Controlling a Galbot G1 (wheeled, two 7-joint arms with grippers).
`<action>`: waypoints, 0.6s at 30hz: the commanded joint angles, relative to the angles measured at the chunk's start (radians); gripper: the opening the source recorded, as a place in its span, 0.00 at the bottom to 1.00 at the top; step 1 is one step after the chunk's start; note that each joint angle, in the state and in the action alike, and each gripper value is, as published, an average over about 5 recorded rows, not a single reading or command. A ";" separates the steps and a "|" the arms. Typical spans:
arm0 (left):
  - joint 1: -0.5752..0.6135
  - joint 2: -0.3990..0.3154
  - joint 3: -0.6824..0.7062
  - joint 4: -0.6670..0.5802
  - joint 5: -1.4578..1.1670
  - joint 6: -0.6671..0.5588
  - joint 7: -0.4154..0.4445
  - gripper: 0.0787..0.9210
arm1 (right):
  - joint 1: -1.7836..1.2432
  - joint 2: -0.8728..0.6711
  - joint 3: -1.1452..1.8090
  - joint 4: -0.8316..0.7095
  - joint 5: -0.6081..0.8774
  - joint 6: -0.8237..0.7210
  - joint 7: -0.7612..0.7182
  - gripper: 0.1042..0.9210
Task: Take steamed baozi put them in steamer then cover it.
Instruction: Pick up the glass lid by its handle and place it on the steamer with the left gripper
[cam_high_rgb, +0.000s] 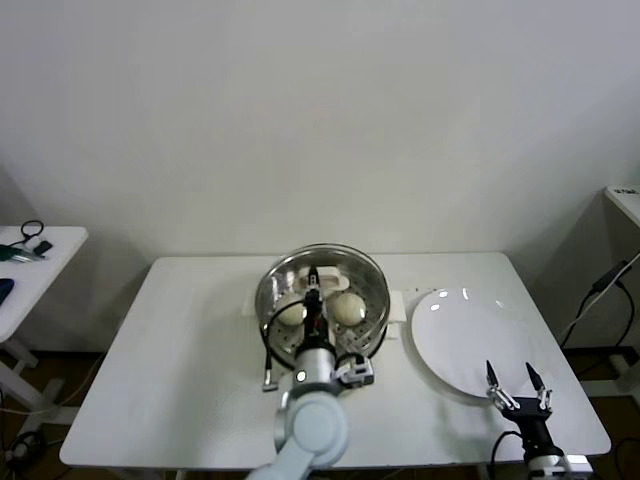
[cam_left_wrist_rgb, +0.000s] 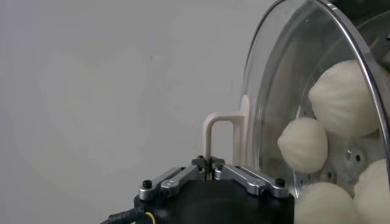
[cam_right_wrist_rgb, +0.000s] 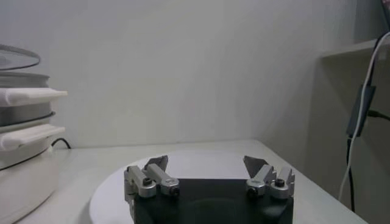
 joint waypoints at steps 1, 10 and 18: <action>-0.007 -0.030 0.022 0.024 0.026 0.006 0.005 0.06 | 0.003 -0.009 -0.004 -0.009 0.014 0.006 -0.001 0.88; -0.013 -0.042 0.006 0.063 0.039 0.005 0.006 0.06 | 0.008 -0.017 -0.008 -0.020 0.016 0.012 0.000 0.88; -0.005 -0.048 -0.003 0.072 0.058 0.000 0.006 0.06 | 0.013 -0.027 -0.012 -0.029 0.017 0.023 0.001 0.88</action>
